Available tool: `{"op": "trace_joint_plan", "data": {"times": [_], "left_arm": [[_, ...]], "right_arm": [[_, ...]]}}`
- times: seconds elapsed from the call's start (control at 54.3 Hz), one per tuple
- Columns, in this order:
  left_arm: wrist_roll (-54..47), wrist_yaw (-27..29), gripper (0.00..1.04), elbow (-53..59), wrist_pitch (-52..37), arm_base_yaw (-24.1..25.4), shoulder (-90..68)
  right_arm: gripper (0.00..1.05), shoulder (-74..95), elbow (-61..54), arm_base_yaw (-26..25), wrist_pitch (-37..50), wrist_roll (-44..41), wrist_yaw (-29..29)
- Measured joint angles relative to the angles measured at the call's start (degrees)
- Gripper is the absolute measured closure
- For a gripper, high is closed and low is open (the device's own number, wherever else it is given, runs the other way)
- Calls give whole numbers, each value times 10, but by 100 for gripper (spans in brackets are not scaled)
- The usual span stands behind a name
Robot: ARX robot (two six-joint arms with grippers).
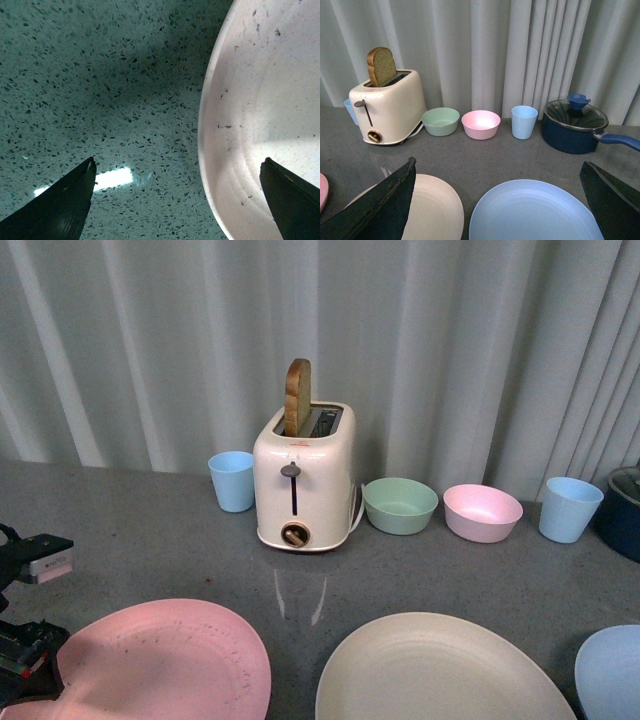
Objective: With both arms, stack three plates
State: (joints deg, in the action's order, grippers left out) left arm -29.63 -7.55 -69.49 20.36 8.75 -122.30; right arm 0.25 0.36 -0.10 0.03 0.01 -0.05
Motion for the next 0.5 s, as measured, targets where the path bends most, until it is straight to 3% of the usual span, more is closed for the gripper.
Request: {"op": "trace_joint_plan", "data": {"times": [0.184,0.498], "left_arm": [[2,4,8,8,-12,-7,-8],[3,11,61,10,-17,-14,-10]], "right_arm": [[7,0,0,0,0,0,0],[7,0,0,0,0,0,0]]}}
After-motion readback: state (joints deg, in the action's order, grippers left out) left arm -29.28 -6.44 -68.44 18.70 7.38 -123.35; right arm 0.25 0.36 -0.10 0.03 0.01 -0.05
